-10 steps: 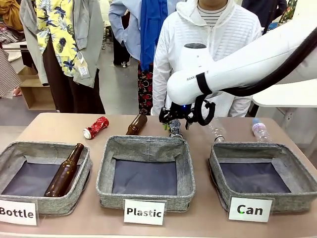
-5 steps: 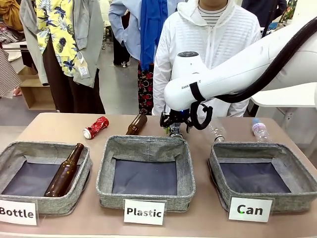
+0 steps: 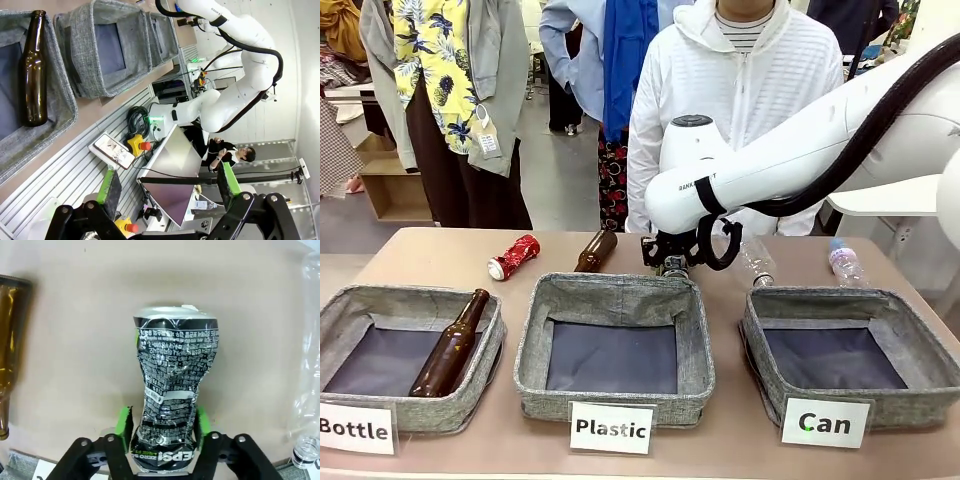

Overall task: Sort the can waste into the basket.
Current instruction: Pick up the can waste from the table and place it in the right Fabric basket.

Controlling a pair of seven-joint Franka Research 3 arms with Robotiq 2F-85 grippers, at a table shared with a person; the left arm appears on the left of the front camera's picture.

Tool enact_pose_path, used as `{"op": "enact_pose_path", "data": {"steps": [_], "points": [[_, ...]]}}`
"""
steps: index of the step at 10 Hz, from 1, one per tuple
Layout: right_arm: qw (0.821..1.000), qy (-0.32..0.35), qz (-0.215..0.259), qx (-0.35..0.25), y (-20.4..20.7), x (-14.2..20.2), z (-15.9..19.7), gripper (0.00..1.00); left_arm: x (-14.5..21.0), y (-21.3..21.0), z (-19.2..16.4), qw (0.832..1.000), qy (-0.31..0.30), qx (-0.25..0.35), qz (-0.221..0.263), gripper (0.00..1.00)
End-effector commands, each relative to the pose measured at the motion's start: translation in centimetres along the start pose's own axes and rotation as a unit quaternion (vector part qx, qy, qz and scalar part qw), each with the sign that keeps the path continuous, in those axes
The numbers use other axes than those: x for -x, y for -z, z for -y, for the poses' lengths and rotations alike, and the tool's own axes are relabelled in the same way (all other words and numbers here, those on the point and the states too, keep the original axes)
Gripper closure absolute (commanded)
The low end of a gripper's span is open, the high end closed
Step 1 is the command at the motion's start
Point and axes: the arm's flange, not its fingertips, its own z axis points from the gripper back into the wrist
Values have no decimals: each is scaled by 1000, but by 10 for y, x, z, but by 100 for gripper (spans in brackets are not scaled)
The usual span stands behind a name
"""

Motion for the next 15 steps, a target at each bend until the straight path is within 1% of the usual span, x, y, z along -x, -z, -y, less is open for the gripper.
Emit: {"op": "enact_pose_path", "data": {"steps": [1,2,3,4,6,7,8,9,10,11,12,13,14,15], "points": [[1000,11,13,6,-3,-2,0,100,1,-1,1,1000,-4,-1,3,0],[1000,7,16,5,-5,-1,0,86,1,-1,1,1000,-4,-1,3,0],[1000,0,26,-3,-15,3,-2,95,1,-1,1,1000,-4,-1,3,0],[998,-25,48,-10,-41,14,-9,100,1,-1,1,1000,-4,-1,3,0],[991,-94,94,-1,-114,50,-34,100,1,-1,1,1000,-4,-1,3,0],[986,-124,110,26,-151,73,-57,100,1,-1,1,1000,-4,-1,3,0],[976,-174,127,40,-179,101,-88,100,1,-1,1,1000,-4,-1,3,0],[954,-262,145,36,-197,131,-125,100,1,-1,1,1000,-4,-1,3,0],[933,-324,155,13,-207,156,-146,100,1,-1,1,1000,-4,-1,3,0],[920,-366,140,-5,-210,180,-152,100,1,-1,1,1000,-4,-1,3,0],[914,-392,95,-33,-210,203,-151,100,1,-1,1,1000,-4,-1,3,0],[915,-394,67,-55,-210,220,-141,100,1,-1,1,1000,-4,-1,3,0],[923,-363,129,-5,-222,204,-181,100,1,-1,1,1000,-4,-1,3,0],[917,-384,103,-29,-213,220,-182,63,1,-1,1,1000,-4,-1,3,0]]}}
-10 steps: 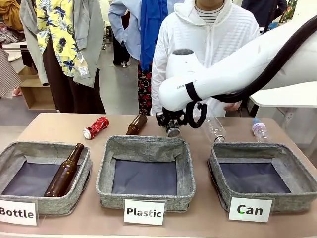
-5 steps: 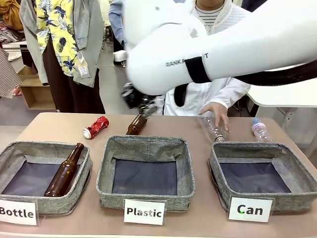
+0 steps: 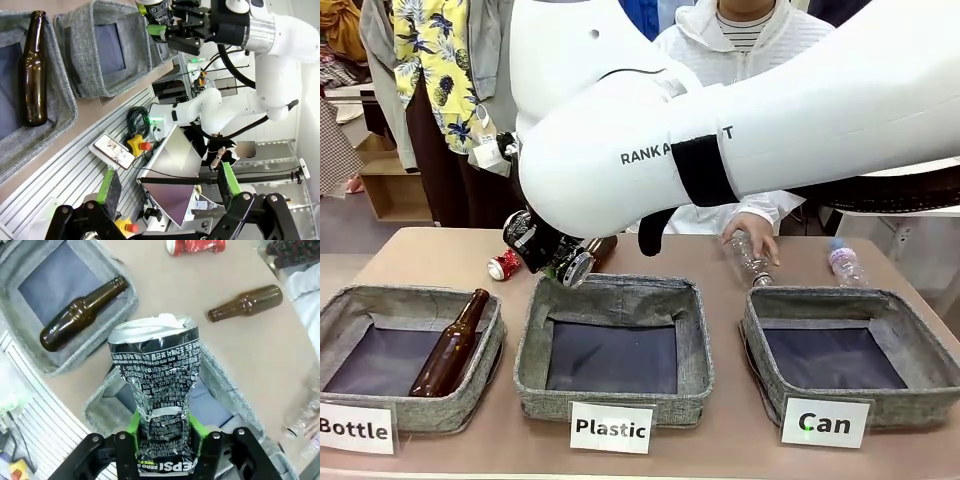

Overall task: Sort the can waste into the basket.
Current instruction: Pick up the can waste from the table and place it in the right Fabric basket.

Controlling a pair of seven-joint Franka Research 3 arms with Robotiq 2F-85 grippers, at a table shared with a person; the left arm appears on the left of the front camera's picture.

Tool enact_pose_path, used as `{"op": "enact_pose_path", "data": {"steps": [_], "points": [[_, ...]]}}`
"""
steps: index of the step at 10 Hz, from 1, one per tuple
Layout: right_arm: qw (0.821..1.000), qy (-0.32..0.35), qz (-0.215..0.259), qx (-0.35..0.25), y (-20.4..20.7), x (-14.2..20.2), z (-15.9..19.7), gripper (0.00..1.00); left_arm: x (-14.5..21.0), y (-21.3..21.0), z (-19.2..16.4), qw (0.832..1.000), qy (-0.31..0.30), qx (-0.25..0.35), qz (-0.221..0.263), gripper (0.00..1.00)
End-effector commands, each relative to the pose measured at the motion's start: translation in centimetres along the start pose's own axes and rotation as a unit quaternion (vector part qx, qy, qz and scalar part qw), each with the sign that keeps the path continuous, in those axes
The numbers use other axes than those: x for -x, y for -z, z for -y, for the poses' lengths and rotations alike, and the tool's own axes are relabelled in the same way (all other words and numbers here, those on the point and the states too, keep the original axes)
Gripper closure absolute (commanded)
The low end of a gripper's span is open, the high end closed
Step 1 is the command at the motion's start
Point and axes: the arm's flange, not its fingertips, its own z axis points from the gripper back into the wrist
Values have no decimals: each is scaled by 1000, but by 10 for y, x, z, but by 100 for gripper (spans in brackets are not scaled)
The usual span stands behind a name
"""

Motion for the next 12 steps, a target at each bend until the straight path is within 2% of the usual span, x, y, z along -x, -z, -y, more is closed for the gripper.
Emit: {"op": "enact_pose_path", "data": {"steps": [1,2,4,6,8,9,10,11,12], "points": [[987,-29,-91,-126,-9,24,40,63,1,-1,1,1000,-4,-2,2,0],[973,-47,-134,-184,-43,75,66,63,1,-1,1,1000,-4,-2,2,0],[959,67,-141,-236,-122,164,121,63,1,-1,1,1000,-4,-2,2,0],[947,156,-53,-276,-187,262,162,63,1,-1,1,1000,-4,-2,2,0],[930,257,14,-261,-204,351,199,63,1,-1,1,1000,-4,-2,2,0],[908,319,44,-266,-203,393,221,63,1,-1,1,1000,-4,-2,2,0],[856,443,98,-248,-200,427,245,63,1,-1,1,1000,-4,-2,2,0],[819,515,136,-212,-187,450,264,63,1,-1,1,1000,-4,-2,2,0],[815,522,149,-205,-177,457,271,63,1,-1,1,1000,-4,-2,2,0]]}}
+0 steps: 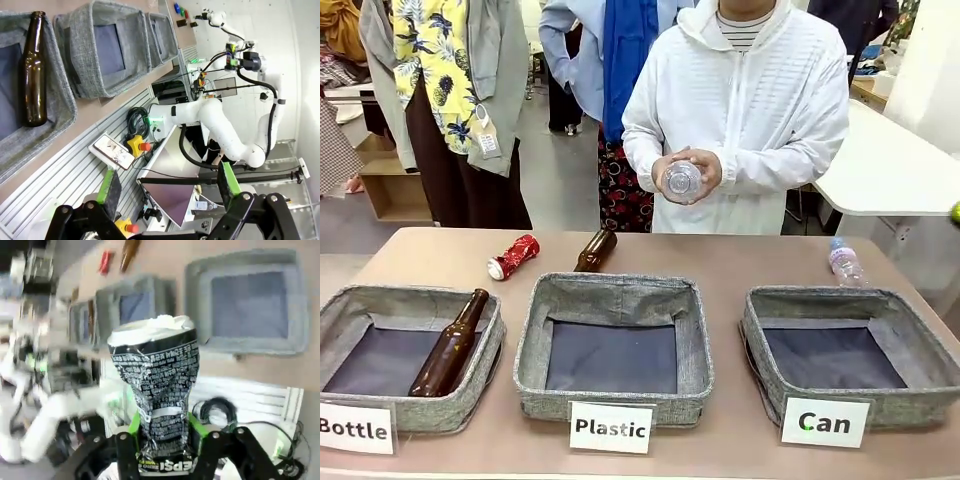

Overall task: Sort the can waste into the basket.
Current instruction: Pick up the can waste from the table and place it in the right Fabric basket.

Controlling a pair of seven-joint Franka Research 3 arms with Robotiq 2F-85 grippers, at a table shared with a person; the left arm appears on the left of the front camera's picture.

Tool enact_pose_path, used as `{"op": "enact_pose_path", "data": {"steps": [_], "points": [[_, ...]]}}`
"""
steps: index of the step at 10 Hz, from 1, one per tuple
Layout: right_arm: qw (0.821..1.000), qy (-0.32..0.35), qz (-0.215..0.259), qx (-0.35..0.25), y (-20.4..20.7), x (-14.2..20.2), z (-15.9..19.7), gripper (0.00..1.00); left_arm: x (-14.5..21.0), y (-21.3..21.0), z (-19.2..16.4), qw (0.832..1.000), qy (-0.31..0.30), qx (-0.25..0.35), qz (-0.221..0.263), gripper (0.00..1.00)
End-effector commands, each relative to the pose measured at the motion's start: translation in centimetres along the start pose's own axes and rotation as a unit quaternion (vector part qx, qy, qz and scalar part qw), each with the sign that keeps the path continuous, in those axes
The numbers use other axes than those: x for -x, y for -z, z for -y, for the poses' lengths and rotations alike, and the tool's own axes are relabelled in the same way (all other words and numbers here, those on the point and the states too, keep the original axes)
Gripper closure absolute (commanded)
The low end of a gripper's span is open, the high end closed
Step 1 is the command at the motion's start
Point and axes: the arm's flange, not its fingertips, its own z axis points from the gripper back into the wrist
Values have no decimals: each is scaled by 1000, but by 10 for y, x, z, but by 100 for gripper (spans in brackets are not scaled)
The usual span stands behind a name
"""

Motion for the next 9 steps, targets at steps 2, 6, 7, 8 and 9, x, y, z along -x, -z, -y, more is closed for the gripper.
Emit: {"op": "enact_pose_path", "data": {"steps": [2,6,7,8,9], "points": [[991,76,99,40,39,-42,41,63,0,0,1,1000,-5,-2,0,0],[984,-129,27,116,122,-111,83,63,0,0,1,1000,-5,-2,0,0],[973,-205,-10,110,139,-118,83,63,0,0,1,1000,-5,-2,0,0],[957,-269,-56,93,154,-120,78,63,0,0,1,1000,-5,-2,0,0],[943,-307,-75,102,168,-122,70,63,0,0,1,1000,-5,-2,0,0]]}}
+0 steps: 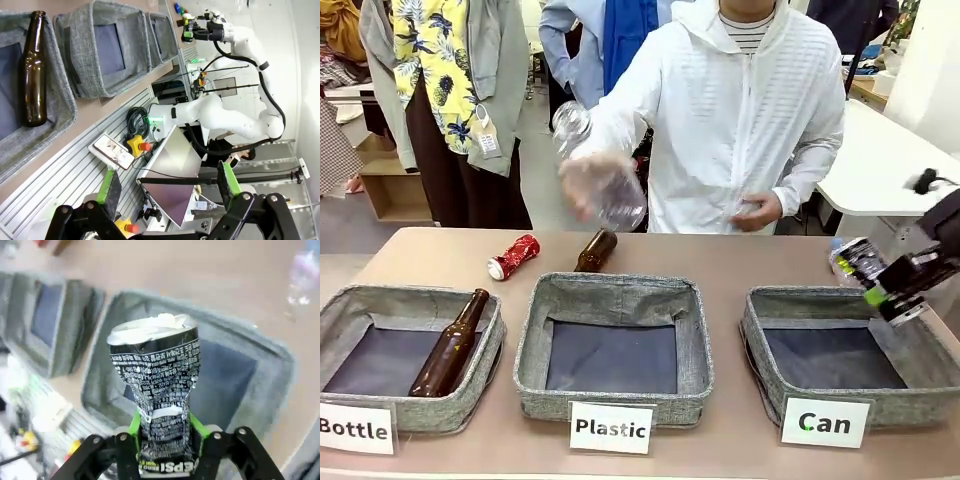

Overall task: Sort the can waste into the basket.
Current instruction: Pick up the can waste from the table and place it in the right Fabric basket.

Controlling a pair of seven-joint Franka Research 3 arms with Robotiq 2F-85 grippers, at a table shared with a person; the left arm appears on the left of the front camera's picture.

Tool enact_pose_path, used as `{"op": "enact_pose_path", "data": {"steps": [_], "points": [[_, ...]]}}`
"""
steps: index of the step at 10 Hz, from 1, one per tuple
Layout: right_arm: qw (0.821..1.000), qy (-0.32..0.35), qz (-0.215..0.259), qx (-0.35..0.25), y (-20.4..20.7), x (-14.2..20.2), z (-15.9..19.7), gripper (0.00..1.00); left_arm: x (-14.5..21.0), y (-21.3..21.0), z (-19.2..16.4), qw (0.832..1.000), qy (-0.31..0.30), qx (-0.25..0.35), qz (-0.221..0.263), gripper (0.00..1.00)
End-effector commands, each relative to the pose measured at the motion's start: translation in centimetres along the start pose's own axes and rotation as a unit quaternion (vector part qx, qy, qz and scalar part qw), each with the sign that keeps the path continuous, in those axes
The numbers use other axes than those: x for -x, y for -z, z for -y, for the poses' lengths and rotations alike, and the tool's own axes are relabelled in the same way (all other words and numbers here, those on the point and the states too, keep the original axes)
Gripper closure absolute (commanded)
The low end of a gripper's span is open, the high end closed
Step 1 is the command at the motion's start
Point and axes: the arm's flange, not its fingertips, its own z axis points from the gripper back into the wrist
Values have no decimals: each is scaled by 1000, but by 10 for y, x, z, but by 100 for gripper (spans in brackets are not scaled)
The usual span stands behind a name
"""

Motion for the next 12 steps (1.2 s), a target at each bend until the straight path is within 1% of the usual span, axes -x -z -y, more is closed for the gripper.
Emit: {"op": "enact_pose_path", "data": {"steps": [1,2,3,4,5,7,8,9,10,12], "points": [[995,-89,-34,8,15,0,-6,63,0,0,1,1000,-4,-3,1,0],[993,-100,-52,29,26,-8,-15,63,0,0,1,1000,-4,-3,1,0],[994,-75,-51,68,32,-15,-16,63,0,0,1,1000,-4,-3,1,0],[994,-61,-55,78,35,-19,-17,63,0,0,1,1000,-4,-3,1,0],[994,-63,-49,76,35,-18,-16,63,0,0,1,1000,-4,-3,1,0],[994,-64,-58,71,35,-19,-13,63,0,0,1,1000,-4,-3,1,0],[994,-72,-59,56,35,-20,-13,23,0,0,1,1000,-4,-3,1,0],[994,-71,-60,61,35,-20,-12,6,0,0,1,1000,-4,-3,1,0],[994,-70,-61,62,35,-21,-13,0,0,0,1,1000,-4,-3,1,0],[994,-69,-62,61,34,-22,-13,0,0,0,1,1000,-4,-3,1,0]]}}
